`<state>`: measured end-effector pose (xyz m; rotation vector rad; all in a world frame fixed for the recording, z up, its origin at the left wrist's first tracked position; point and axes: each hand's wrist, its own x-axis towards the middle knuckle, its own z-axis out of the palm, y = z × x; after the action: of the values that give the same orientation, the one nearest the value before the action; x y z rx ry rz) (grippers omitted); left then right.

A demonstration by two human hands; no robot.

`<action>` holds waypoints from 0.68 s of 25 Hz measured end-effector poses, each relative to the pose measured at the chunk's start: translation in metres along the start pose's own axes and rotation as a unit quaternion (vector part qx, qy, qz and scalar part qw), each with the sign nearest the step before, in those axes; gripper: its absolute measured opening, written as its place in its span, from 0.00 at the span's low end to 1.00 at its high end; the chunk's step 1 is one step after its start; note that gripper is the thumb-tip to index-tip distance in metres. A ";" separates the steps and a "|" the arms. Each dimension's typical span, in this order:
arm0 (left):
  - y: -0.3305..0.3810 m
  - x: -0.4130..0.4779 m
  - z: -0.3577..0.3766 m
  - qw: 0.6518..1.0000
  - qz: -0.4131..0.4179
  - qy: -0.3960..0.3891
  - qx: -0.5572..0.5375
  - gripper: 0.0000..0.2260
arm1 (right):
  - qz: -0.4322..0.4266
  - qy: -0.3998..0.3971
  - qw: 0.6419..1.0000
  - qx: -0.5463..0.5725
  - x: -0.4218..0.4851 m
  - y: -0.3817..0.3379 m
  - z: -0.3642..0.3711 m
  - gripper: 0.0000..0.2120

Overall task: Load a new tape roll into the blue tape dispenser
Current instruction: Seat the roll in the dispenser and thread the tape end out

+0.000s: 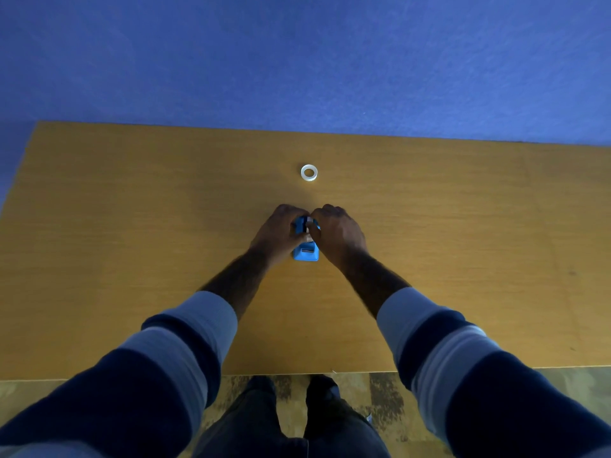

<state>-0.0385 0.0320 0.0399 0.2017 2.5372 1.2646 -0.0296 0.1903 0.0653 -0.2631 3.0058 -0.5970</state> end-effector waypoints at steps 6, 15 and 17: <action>0.005 -0.003 -0.002 1.000 -0.010 -0.009 0.016 0.21 | -0.018 0.026 0.999 -0.010 -0.022 0.000 0.008 0.12; 0.008 -0.001 -0.001 0.999 -0.022 -0.013 0.033 0.19 | -0.010 0.047 0.999 -0.014 -0.008 0.000 0.004 0.07; 0.008 -0.001 -0.001 0.999 -0.025 -0.014 0.036 0.20 | -0.017 0.046 0.999 -0.020 -0.011 -0.001 0.005 0.06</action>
<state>-0.0375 0.0360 0.0467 0.1693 2.5495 1.1462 -0.0182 0.1899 0.0615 -0.2977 3.1111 -0.5684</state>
